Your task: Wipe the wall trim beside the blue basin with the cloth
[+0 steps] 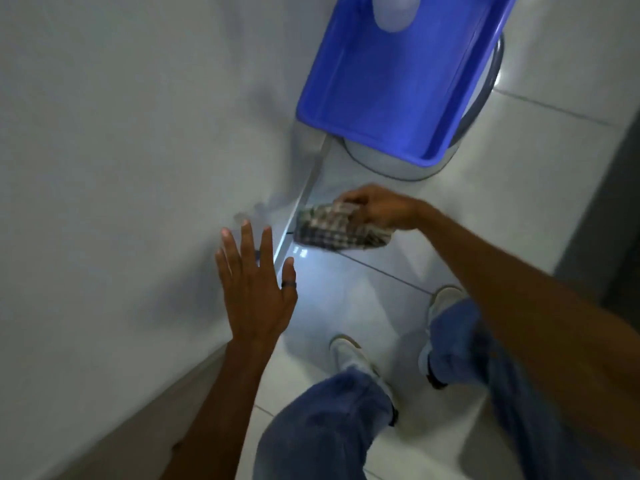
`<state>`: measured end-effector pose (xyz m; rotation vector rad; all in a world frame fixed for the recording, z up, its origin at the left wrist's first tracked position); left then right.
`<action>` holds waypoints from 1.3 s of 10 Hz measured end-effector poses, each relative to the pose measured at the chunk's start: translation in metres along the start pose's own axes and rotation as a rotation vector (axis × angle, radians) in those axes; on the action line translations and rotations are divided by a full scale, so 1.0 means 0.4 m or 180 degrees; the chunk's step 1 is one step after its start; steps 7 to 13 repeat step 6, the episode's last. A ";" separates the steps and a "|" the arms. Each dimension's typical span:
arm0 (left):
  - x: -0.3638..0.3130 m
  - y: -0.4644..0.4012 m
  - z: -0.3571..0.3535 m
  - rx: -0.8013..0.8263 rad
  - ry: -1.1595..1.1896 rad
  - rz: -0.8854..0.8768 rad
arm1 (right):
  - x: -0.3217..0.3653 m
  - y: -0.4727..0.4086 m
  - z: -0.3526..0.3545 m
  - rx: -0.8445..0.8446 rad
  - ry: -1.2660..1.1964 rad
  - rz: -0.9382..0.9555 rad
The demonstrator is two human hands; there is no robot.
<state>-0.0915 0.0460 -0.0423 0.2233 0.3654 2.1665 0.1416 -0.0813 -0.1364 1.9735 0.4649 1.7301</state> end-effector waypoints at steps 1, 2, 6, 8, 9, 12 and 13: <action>-0.023 -0.004 0.076 -0.0072 0.0117 -0.0007 | 0.106 0.060 0.165 -0.0922 -0.0563 0.0426; -0.047 -0.026 0.088 -0.0042 0.0166 -0.0038 | 0.153 0.050 0.313 -0.1527 -0.0716 0.0258; -0.195 0.076 0.341 -0.0333 0.0285 0.0074 | 0.287 0.209 0.234 -0.1288 0.3068 -0.0044; -0.195 0.076 0.341 -0.0333 0.0285 0.0074 | 0.287 0.209 0.234 -0.1288 0.3068 -0.0044; -0.195 0.076 0.341 -0.0333 0.0285 0.0074 | 0.287 0.209 0.234 -0.1288 0.3068 -0.0044; -0.195 0.076 0.341 -0.0333 0.0285 0.0074 | 0.287 0.209 0.234 -0.1288 0.3068 -0.0044; -0.195 0.076 0.341 -0.0333 0.0285 0.0074 | 0.287 0.209 0.234 -0.1288 0.3068 -0.0044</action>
Point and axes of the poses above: each hand's wrist, its own y-axis away from the middle knuckle, its own z-axis out of the back of the hand, x = y × z, the point moved 2 cm from there along -y, towards the middle knuckle, and after that the axes turned 9 degrees about x, right-handed, at the moved point
